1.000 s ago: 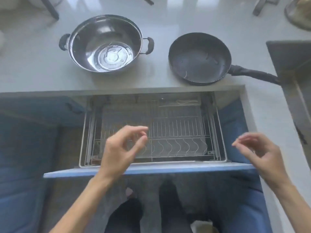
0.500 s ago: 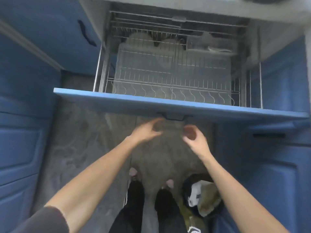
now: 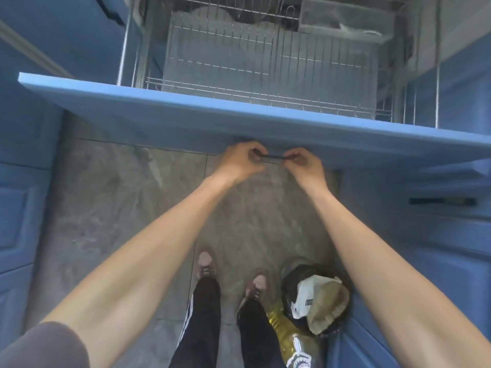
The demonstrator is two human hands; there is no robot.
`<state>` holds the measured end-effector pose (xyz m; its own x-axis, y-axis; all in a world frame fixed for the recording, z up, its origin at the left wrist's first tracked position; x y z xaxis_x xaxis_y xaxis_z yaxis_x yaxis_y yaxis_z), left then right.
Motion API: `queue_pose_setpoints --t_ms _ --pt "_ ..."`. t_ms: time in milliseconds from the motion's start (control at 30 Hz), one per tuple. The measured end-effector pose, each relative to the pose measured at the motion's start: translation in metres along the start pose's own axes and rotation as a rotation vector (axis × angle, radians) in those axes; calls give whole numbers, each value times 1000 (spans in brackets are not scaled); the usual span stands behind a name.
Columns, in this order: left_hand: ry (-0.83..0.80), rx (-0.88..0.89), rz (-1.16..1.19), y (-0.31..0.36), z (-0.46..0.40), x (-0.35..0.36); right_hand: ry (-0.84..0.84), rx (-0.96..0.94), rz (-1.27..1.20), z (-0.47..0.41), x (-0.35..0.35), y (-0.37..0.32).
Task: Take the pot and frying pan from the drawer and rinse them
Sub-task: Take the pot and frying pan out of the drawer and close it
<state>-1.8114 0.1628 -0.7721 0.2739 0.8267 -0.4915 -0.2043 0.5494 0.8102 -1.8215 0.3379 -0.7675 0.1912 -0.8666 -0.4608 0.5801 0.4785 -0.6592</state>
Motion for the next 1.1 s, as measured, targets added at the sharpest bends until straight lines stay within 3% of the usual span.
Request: queue_pose_setpoints --t_ms 367,667,900,1100 --pt "63 -17 57 20 -82 -35 -1 20 203 -73 -14 -62" --pt "309 -19 48 35 -172 -73 -40 -66 176 -163 -19 -126" --pt "296 11 36 48 -243 -98 -77 -130 130 -224 -29 -172" --pt "251 -17 78 34 -272 -100 -110 -50 168 -250 -27 -181"
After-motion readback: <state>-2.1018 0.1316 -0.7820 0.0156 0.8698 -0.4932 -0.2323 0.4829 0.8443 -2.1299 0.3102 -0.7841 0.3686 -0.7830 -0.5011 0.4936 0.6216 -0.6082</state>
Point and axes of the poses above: each hand's wrist, its own z-axis away from the middle knuckle, its own x-axis out of the palm, y = z × x, the point moved 10 cm from there along -z, towards the middle knuckle, and after that the axes turned 11 degrees about x, right-handed, at the moved point
